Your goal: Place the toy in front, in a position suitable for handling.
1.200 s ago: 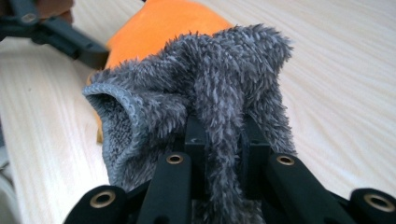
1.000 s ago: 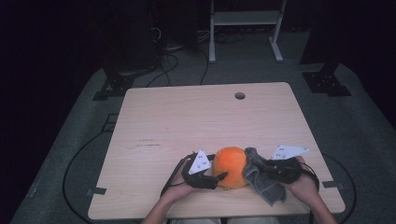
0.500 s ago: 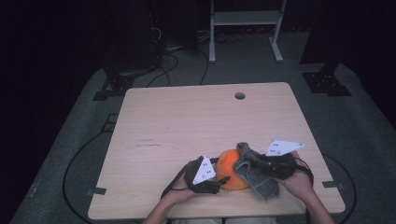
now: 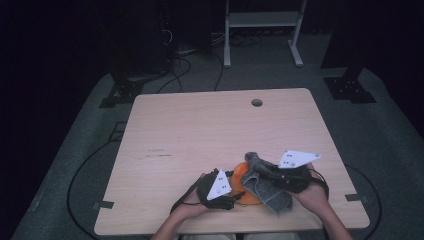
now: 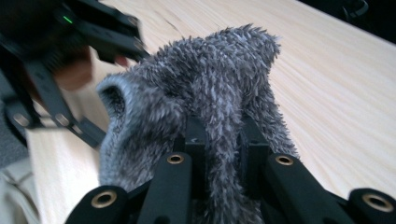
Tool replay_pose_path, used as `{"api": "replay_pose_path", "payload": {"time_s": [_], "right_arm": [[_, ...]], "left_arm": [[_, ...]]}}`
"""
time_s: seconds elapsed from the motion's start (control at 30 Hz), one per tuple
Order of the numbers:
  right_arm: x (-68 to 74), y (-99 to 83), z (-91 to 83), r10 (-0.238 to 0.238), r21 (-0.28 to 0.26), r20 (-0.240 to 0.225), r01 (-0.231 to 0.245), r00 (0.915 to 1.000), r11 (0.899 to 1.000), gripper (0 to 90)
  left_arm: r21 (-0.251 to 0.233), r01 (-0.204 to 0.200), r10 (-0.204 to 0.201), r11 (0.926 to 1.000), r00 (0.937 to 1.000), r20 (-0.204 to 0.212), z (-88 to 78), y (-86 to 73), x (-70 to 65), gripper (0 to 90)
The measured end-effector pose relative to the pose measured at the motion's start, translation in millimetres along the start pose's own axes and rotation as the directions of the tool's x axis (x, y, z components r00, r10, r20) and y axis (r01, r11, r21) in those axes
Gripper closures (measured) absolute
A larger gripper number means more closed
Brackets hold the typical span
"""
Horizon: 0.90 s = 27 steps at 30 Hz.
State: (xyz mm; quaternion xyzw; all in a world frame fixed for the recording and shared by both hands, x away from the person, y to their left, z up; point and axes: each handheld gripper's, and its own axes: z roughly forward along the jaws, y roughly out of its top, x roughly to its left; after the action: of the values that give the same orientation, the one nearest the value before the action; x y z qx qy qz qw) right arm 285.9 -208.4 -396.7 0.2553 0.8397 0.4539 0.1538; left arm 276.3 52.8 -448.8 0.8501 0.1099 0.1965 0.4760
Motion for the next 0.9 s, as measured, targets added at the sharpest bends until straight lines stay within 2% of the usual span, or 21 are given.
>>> {"api": "replay_pose_path", "payload": {"time_s": [0.1, 0.2, 0.33, 0.4, 0.43, 0.47, 0.5, 0.53, 0.57, 0.6, 0.7, 0.73, 0.77, 0.8, 0.83, 0.87, 0.9], "right_arm": [[-11.7, -18.3, -6.8, 0.053, 0.021, 0.026, -0.054, 0.9983, 0.998, 77.0], [-14.3, -25.0, -8.4, 0.071, 0.027, 0.031, -0.072, 0.9970, 0.997, 76.9], [-14.6, -28.5, -9.4, 0.069, 0.025, 0.033, -0.070, 0.9971, 0.997, 76.7], [-17.9, -32.2, -10.1, 0.084, 0.032, 0.034, -0.085, 0.9958, 0.996, 76.6], [-22.6, -37.6, -11.9, 0.107, 0.041, 0.043, -0.109, 0.9933, 0.993, 76.5], [-22.6, -37.6, -11.9, 0.107, 0.041, 0.043, -0.109, 0.9933, 0.993, 76.5], [-22.3, -36.9, -17.3, 0.123, 0.018, 0.025, -0.124, 0.9921, 0.992, 76.6], [-22.3, -36.9, -17.3, 0.123, 0.018, 0.025, -0.124, 0.9921, 0.992, 76.6], [-19.1, -33.3, -20.4, 0.129, -0.009, 0.004, -0.129, 0.9917, 0.992, 76.5], [-11.8, -25.6, -22.3, 0.107, -0.033, -0.019, -0.108, 0.9941, 0.994, 76.5], [5.3, -13.9, -11.4, 0.033, -0.009, -0.015, -0.033, 0.9993, 0.999, 76.3], [5.3, -13.9, -11.4, 0.033, -0.009, -0.015, -0.033, 0.9993, 0.999, 76.3], [6.6, -14.4, -4.0, 0.018, 0.010, -0.003, -0.018, 0.9998, 1.000, 76.2], [6.6, -14.4, -4.0, 0.018, 0.010, -0.003, -0.018, 0.9998, 1.000, 76.2], [-0.4, -18.1, -4.1, 0.055, 0.003, -0.021, -0.055, 0.9983, 0.998, 76.2], [-0.4, -18.1, -4.1, 0.055, 0.003, -0.021, -0.055, 0.9983, 0.998, 76.2], [-10.5, -27.3, -6.3, 0.079, 0.016, 0.005, -0.079, 0.9969, 0.997, 75.7]], "left_arm": [[0.001, 0.015, -0.015, 0.9999, 0.9998, 0.009, -0.3, -1.0, 1.1, 32.3], [0.007, 0.022, -0.022, 0.9997, 0.9997, 0.014, -0.8, -0.5, 1.1, 32.3], [0.013, 0.034, -0.035, 0.9993, 0.9993, 0.017, -1.5, -1.7, 3.4, 32.0], [0.017, 0.047, -0.047, 0.9987, 0.9987, 0.019, -1.6, -3.5, 6.0, 32.0], [0.025, 0.060, -0.060, 0.9979, 0.9979, 0.023, -2.1, -5.9, 8.8, 31.8], [0.025, 0.060, -0.060, 0.9979, 0.9979, 0.023, -2.1, -5.9, 8.8, 31.2], [0.028, 0.070, -0.071, 0.9971, 0.9971, 0.027, -2.6, -7.4, 10.6, 30.8], [0.030, 0.084, -0.085, 0.9960, 0.9958, 0.033, -3.1, -9.1, 12.6, 30.8], [0.029, 0.100, -0.101, 0.9946, 0.9941, 0.038, -3.5, -11.4, 15.2, 30.4], [0.025, 0.107, -0.108, 0.9939, 0.9931, 0.045, -3.2, -12.4, 16.2, 30.3], [0.027, 0.109, -0.110, 0.9937, 0.9928, 0.048, -2.8, -11.9, 16.5, 30.3], [0.034, 0.105, -0.106, 0.9939, 0.9932, 0.047, -3.0, -11.7, 16.6, 30.3], [0.041, 0.109, -0.111, 0.9932, 0.9929, 0.044, -3.4, -12.9, 17.1, 30.3], [0.041, 0.109, -0.111, 0.9932, 0.9929, 0.044, -3.4, -12.9, 17.1, 30.2], [0.044, 0.114, -0.116, 0.9925, 0.9920, 0.050, -4.1, -13.8, 18.5, 30.2], [0.044, 0.114, -0.116, 0.9925, 0.9920, 0.050, -4.1, -13.8, 18.5, 30.2], [0.047, 0.116, -0.118, 0.9921, 0.9917, 0.051, -4.5, -14.0, 18.9, 30.1]]}}
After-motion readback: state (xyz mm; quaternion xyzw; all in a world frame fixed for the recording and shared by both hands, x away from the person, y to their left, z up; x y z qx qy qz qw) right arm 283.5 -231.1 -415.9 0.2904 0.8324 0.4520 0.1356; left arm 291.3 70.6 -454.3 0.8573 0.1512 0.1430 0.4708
